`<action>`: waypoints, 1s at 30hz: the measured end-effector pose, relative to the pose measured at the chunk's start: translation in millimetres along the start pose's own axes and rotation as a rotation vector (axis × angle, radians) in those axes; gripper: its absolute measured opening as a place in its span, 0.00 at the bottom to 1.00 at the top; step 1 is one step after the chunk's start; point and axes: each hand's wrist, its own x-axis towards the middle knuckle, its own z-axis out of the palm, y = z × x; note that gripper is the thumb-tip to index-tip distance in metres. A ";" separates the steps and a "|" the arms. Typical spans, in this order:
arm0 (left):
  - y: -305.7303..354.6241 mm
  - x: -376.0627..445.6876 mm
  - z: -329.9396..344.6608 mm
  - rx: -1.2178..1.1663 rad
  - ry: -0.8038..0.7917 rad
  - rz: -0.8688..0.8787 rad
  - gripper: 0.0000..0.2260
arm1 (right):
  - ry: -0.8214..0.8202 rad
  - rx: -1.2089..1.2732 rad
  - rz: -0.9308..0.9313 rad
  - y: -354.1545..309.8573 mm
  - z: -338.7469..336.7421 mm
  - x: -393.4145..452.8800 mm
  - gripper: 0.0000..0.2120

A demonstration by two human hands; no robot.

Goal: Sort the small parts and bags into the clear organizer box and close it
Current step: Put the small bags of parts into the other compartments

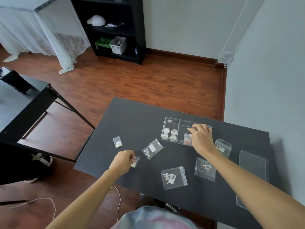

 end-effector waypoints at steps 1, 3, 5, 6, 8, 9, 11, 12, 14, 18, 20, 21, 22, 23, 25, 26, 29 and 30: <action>2.4 -2.6 -3.8 -0.023 0.012 -0.001 0.01 | 0.036 0.039 0.018 -0.6 -0.5 -3.4 0.15; 33.0 15.5 -6.3 -0.013 -0.024 0.088 0.03 | 0.129 0.104 0.179 28.2 -8.3 -25.5 0.14; 41.8 17.9 -15.0 -0.062 -0.011 0.115 0.05 | 0.148 0.144 0.192 33.2 -6.1 -38.2 0.12; 48.3 19.4 -17.0 -0.076 0.003 0.134 0.06 | 0.142 0.176 0.209 36.1 -7.3 -43.8 0.10; 58.7 20.8 -18.4 -0.098 0.023 0.158 0.06 | 0.126 0.232 0.240 37.2 -6.0 -54.9 0.07; 63.7 23.1 -19.0 -0.117 0.027 0.170 0.06 | 0.123 0.263 0.251 37.1 -4.2 -62.4 0.05; 77.5 27.7 -21.7 -0.140 0.049 0.201 0.05 | 0.120 0.353 0.283 36.0 1.0 -77.6 0.03; 83.8 30.2 -22.1 -0.143 0.056 0.210 0.05 | 0.115 0.389 0.297 32.9 3.5 -83.3 0.03; 100.4 37.9 -19.0 -0.145 0.043 0.239 0.06 | 0.126 0.421 0.347 29.3 7.9 -94.0 0.02; 124.8 52.2 -15.9 -0.157 0.060 0.263 0.07 | 0.099 0.469 0.419 14.4 16.6 -108.9 0.05; 142.6 62.4 -9.7 -0.137 0.032 0.273 0.06 | 0.065 0.473 0.498 11.2 19.3 -119.6 0.10; 149.9 66.6 -7.0 -0.128 0.021 0.271 0.05 | 0.039 0.458 0.523 8.7 21.4 -124.4 0.13; 157.0 70.3 -4.2 -0.114 0.011 0.264 0.05 | 0.012 0.433 0.547 7.0 23.3 -128.2 0.16; 162.8 73.6 -1.4 -0.099 0.004 0.257 0.04 | -0.015 0.400 0.570 5.6 24.4 -130.5 0.19; 171.3 79.6 3.9 -0.066 -0.005 0.246 0.03 | -0.065 0.337 0.627 2.3 25.3 -132.7 0.25; 174.8 82.1 6.2 -0.048 -0.008 0.244 0.02 | -0.083 0.306 0.652 0.2 25.6 -133.4 0.28; 184.5 87.3 13.3 0.023 -0.022 0.244 0.02 | -0.111 0.215 0.701 -4.7 26.3 -133.5 0.34; 187.3 88.6 15.9 0.050 -0.023 0.243 0.02 | -0.122 0.198 0.717 -5.5 26.4 -132.7 0.35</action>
